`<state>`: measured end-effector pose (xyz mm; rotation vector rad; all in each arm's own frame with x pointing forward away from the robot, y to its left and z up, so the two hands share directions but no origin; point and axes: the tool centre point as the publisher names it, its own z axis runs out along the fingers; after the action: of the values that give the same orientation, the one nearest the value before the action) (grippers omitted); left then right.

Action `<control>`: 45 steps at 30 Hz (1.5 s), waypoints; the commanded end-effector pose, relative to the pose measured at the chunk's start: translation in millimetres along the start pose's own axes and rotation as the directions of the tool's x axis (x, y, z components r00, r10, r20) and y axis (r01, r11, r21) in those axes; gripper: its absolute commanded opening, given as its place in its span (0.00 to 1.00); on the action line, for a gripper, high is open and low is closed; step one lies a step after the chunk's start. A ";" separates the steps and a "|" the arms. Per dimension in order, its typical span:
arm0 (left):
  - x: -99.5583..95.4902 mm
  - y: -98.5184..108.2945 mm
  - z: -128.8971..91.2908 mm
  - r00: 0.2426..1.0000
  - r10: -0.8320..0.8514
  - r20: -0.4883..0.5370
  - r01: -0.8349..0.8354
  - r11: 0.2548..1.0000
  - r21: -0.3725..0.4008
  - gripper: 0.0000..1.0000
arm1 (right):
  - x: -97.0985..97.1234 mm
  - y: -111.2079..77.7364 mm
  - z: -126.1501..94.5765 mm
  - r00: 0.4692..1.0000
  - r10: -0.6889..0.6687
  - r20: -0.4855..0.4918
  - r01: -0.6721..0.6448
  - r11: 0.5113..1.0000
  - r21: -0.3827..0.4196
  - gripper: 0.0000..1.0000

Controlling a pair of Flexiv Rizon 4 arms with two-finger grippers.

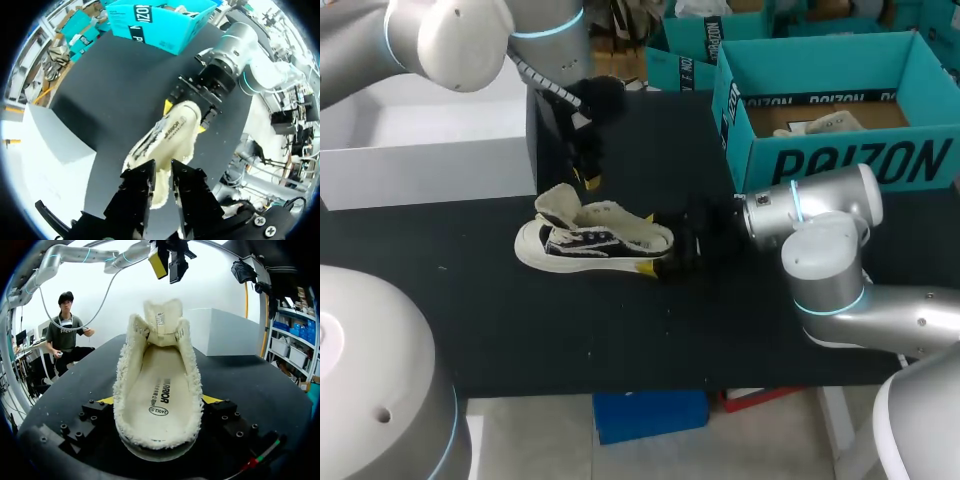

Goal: Take the shoe out of the shoebox, open the shoe tongue, remove and reinsert the insole, then place the shoe into the shoebox

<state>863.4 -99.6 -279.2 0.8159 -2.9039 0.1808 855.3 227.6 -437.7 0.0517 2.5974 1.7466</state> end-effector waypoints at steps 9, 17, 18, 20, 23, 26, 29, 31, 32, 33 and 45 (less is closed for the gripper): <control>-1.2 -8.4 6.9 0.719 0.600 -0.352 -0.671 0.731 -0.125 0.00 | -0.3 -7.1 3.2 1.000 0.002 0.001 -0.002 1.000 0.001 0.00; -0.1 -8.6 5.8 0.728 0.595 -0.341 -0.660 0.742 -0.114 0.00 | -0.3 -7.1 3.2 1.000 0.002 0.001 -0.002 1.000 0.001 0.00; -0.1 -8.6 5.8 0.728 0.595 -0.341 -0.660 0.742 -0.114 0.00 | -0.3 -7.1 3.2 1.000 0.002 0.001 -0.002 1.000 0.001 0.00; -0.1 -8.6 5.8 0.728 0.595 -0.341 -0.660 0.742 -0.114 0.00 | -0.3 -7.1 3.2 1.000 0.002 0.001 -0.002 1.000 0.001 0.00; -0.1 -8.6 5.8 0.728 0.595 -0.341 -0.660 0.742 -0.114 0.00 | -0.3 -7.1 3.2 1.000 0.002 0.001 -0.002 1.000 0.001 0.00; -0.1 -8.6 5.8 0.728 0.595 -0.341 -0.660 0.742 -0.114 0.00 | -0.3 -7.1 3.2 1.000 0.002 0.001 -0.002 1.000 0.001 0.00; 2.0 -1.7 7.8 0.756 0.577 -0.309 -0.632 0.766 -0.116 0.00 | -0.3 -7.1 3.2 1.000 0.002 0.001 -0.002 1.000 0.001 0.00; 2.5 0.6 8.0 0.777 0.566 -0.275 -0.608 0.788 -0.099 0.00 | -0.3 -7.1 3.2 1.000 0.002 0.001 -0.002 1.000 0.001 0.00; 2.8 1.3 8.6 0.787 0.556 -0.268 -0.595 0.798 -0.095 0.00 | -0.3 -7.1 3.2 1.000 0.002 0.001 -0.002 1.000 0.001 0.00; 2.7 1.9 9.9 0.797 0.545 -0.258 -0.580 0.811 -0.076 0.00 | -0.3 -7.1 3.2 1.000 0.002 0.001 -0.002 1.000 0.001 0.00; 12.1 -1.1 25.7 0.788 0.568 -0.237 -0.591 0.806 -0.031 0.00 | -0.3 -7.1 3.2 1.000 0.002 0.001 -0.002 1.000 0.001 0.00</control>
<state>853.7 -111.6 -300.0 -0.1434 -2.8098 0.1472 855.4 227.6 -437.7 0.0517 2.5973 1.7467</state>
